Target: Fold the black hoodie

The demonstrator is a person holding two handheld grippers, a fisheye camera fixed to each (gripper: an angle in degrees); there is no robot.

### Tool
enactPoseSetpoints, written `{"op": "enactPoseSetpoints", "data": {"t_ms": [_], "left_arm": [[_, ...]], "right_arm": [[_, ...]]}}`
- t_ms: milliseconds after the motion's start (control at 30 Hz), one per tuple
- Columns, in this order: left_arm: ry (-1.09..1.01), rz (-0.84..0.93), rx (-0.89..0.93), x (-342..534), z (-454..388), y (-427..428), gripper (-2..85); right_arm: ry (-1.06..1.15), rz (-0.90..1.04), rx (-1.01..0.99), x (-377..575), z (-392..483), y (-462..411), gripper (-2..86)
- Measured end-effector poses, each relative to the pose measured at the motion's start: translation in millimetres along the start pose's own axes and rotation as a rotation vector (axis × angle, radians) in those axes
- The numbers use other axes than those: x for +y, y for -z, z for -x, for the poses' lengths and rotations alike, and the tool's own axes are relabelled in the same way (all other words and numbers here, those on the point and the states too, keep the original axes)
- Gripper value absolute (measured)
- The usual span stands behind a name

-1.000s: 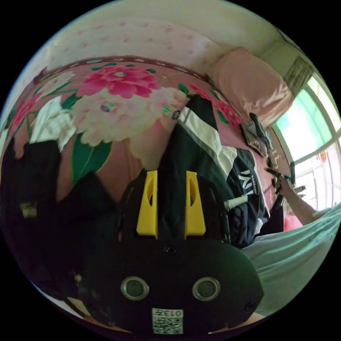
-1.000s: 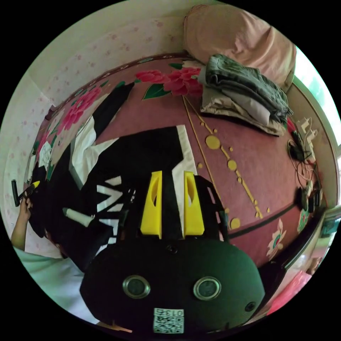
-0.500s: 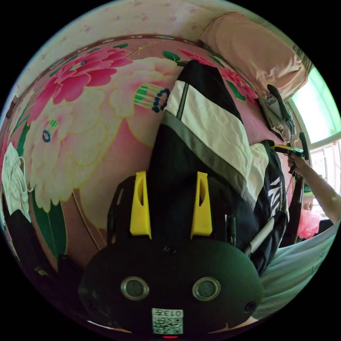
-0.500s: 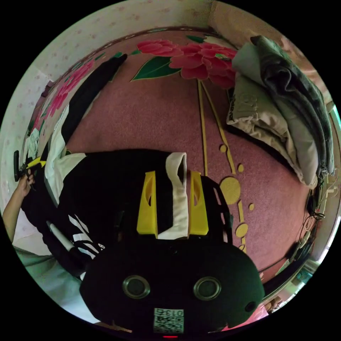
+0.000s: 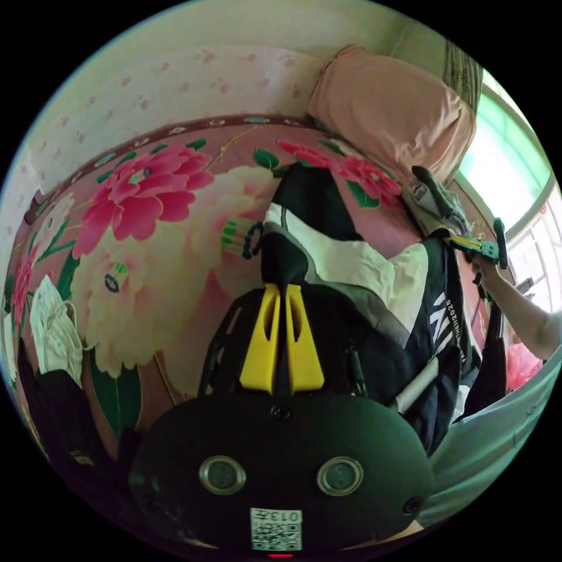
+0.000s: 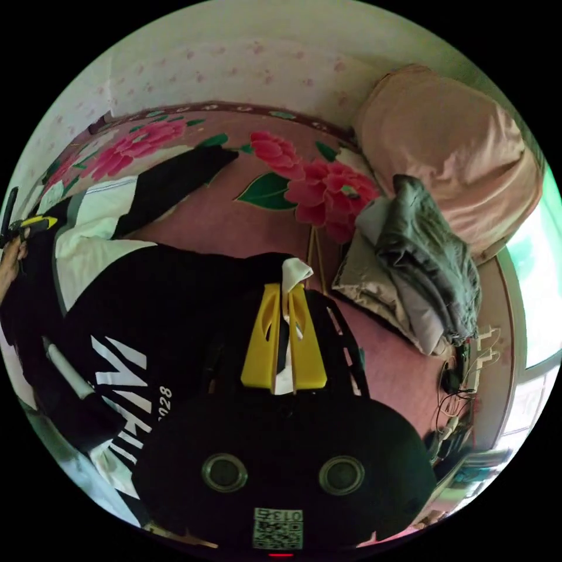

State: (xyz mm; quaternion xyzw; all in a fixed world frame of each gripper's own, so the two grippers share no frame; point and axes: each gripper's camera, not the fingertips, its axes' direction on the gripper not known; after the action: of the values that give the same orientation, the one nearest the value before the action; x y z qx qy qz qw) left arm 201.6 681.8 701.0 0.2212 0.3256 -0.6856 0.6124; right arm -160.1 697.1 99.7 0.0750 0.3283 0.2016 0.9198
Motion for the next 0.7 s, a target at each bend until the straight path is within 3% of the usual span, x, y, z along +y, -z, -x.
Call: {"op": "enactPoseSetpoints", "data": {"t_ms": [100,200,267,400,533,600,700], "left_arm": [[-0.013,-0.074,-0.007,-24,-2,8,0.7],[0.037,0.037,0.001,-37,10,-28,2.0],[0.141,0.078,0.096,-33,26,-33,3.6],[0.164,-0.029,0.266,7,26,7,12.1],[0.036,0.150,0.365,76,-21,24,13.9],[-0.007,0.269,0.357,111,-41,26,13.7],[0.029,0.356,0.410,160,-53,32,12.7]], "right_arm": [[-0.066,-0.076,0.034,-9,-13,10,3.3],[-0.064,-0.010,0.010,-20,-19,-14,5.6],[-0.133,0.103,-0.054,-19,-30,-25,6.5],[-0.218,-0.030,-0.203,25,-36,24,11.4],[-0.213,0.079,-0.465,92,18,41,13.1],[-0.180,0.133,-0.502,119,54,43,13.9],[-0.173,0.234,-0.619,155,105,37,9.3]]}}
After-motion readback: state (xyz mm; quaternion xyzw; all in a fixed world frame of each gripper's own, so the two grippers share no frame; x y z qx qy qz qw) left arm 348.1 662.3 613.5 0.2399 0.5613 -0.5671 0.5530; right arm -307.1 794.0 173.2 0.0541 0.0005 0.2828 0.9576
